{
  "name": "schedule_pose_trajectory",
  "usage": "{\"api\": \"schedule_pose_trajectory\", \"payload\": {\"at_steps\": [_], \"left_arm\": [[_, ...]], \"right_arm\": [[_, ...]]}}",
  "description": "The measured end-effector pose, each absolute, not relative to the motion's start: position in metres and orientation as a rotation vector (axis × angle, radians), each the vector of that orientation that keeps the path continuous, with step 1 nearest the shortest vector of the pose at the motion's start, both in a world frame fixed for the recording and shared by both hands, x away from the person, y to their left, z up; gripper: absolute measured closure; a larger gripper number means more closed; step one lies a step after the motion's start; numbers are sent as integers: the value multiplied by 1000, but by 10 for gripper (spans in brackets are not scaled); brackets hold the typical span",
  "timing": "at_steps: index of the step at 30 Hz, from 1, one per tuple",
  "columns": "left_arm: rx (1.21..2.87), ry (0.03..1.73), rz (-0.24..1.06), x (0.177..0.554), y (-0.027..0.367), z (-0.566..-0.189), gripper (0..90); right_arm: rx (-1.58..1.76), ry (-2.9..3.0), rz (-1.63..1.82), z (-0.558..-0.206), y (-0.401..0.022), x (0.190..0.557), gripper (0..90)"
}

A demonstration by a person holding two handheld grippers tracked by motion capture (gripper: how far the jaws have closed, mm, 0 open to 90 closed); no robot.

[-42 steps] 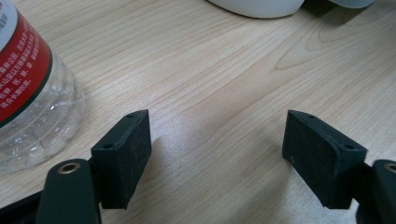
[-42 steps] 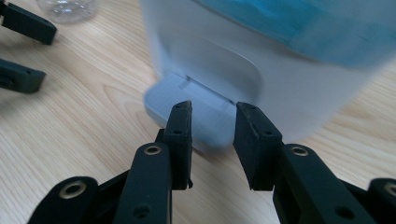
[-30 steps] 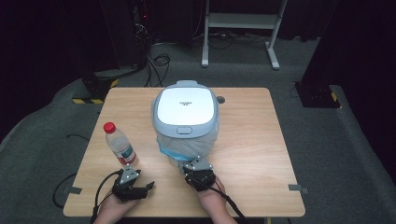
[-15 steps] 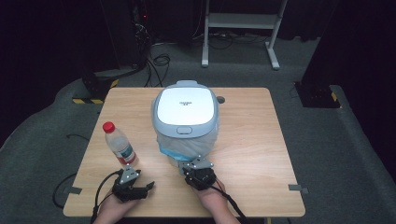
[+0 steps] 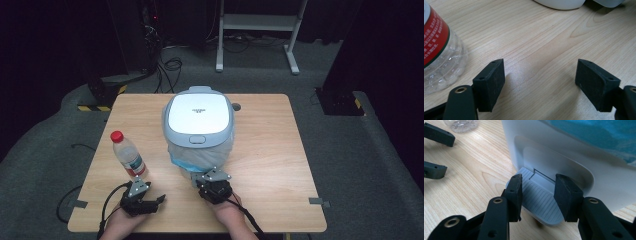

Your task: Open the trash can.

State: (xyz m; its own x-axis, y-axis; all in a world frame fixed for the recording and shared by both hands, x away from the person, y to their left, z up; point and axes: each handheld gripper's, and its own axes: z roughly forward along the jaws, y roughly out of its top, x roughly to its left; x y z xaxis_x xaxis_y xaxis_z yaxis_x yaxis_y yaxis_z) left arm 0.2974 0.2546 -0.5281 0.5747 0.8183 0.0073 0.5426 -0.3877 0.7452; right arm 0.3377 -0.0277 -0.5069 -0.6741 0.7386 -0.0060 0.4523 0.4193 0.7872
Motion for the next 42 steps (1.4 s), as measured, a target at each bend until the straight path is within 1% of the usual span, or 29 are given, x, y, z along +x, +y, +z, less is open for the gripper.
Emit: {"api": "schedule_pose_trajectory", "payload": {"at_steps": [14, 22, 25, 28, 37, 40, 42], "left_arm": [[2090, 1079, 491, 297, 254, -528, 238], [2091, 1078, 491, 297, 255, -528, 238], [2089, 1079, 489, 297, 254, -528, 239], [2093, 1072, 487, 297, 255, -528, 238], [2091, 1048, 425, 294, 259, -527, 200], [2129, 1039, 462, 292, 263, -527, 196], [2122, 1053, 458, 291, 270, -527, 192]], "right_arm": [[1022, 2331, 1121, -510, -27, 337, 583], [979, 2351, 1024, -515, -21, 337, 585], [1047, 2378, 1053, -515, -23, 342, 585], [1046, 2405, 1057, -514, -24, 346, 589], [1042, 2396, 1074, -516, -26, 345, 590], [1042, 2391, 1073, -516, -25, 344, 590], [1048, 2387, 1074, -516, -25, 344, 591]]}}
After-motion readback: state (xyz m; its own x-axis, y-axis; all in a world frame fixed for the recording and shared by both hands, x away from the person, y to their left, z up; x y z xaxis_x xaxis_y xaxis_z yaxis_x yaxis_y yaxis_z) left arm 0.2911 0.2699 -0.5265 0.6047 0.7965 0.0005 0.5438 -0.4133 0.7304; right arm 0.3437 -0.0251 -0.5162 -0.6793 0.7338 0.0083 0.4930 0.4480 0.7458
